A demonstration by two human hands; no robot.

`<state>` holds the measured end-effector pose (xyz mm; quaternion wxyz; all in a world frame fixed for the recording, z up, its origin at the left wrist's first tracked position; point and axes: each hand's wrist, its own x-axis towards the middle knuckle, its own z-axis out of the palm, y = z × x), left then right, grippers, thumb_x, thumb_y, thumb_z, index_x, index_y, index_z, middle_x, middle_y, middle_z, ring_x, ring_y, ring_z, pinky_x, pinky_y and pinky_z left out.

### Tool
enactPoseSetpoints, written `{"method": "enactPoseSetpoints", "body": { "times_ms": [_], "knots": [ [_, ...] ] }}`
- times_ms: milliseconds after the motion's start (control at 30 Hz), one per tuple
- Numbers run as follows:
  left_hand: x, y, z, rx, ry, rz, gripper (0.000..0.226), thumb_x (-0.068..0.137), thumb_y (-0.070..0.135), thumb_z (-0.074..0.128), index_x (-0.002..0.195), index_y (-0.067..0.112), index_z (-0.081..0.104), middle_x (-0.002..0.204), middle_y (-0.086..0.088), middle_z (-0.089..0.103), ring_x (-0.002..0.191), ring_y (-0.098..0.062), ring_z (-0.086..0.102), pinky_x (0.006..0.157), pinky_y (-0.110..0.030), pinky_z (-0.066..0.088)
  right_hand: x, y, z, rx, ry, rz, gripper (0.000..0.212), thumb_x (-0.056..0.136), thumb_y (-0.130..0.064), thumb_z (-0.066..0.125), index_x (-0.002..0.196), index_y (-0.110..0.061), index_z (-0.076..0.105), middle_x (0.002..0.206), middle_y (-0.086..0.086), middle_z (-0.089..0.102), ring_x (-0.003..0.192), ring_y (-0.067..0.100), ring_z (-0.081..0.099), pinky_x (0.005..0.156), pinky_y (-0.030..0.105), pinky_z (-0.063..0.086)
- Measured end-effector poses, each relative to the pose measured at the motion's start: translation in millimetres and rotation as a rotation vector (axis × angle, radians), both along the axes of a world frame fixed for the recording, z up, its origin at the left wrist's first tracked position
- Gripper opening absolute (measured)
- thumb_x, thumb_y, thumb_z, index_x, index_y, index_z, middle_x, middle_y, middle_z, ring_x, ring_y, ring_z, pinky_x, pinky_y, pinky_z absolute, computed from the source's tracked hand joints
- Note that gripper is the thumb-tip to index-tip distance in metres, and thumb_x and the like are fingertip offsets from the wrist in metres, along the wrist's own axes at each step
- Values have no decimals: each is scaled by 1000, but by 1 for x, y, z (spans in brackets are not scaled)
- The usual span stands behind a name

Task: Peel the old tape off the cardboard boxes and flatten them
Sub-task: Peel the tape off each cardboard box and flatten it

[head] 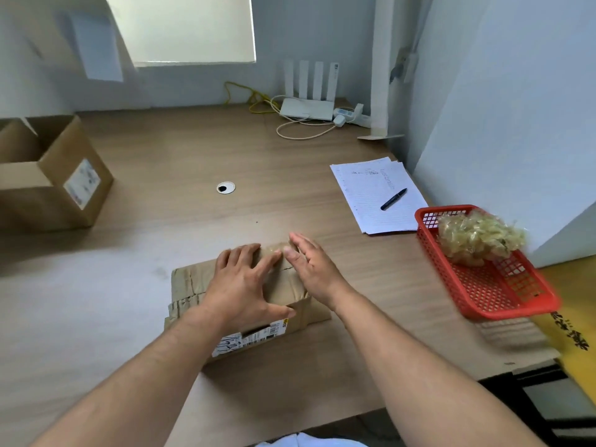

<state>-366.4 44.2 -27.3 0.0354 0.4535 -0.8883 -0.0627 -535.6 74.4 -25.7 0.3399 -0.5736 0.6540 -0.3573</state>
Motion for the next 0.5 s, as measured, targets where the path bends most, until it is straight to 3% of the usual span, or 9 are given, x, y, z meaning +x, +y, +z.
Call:
{"method": "enactPoseSetpoints", "body": {
  "times_ms": [133,200,367,500],
  "knots": [
    [55,-3,5,68,-20,9,109,56,99,6,149,44,11,159,-1,9,145,-16,2,118,-41,-7,32,-1,-17,3,147,65,58,97,-37,49,148,-21,28,153,0,32,139,17,28,111,24,20],
    [91,-3,5,94,-5,53,109,56,97,1,149,43,15,160,1,5,145,-15,0,116,-37,-10,39,-2,-20,6,173,48,59,96,-39,48,149,-23,27,153,0,32,139,17,29,110,25,21],
    [150,13,-1,190,247,310,104,63,92,37,149,34,26,160,-2,8,145,-20,7,117,-37,7,43,-1,-20,19,164,24,63,93,-39,55,149,-25,27,152,-2,34,139,14,29,113,27,24],
    [147,35,-15,424,705,502,100,74,57,66,153,30,11,157,9,17,144,-11,18,116,-30,19,45,5,-19,51,26,19,67,90,-32,62,148,-28,28,151,-6,33,136,6,31,108,18,23]
  ]
}}
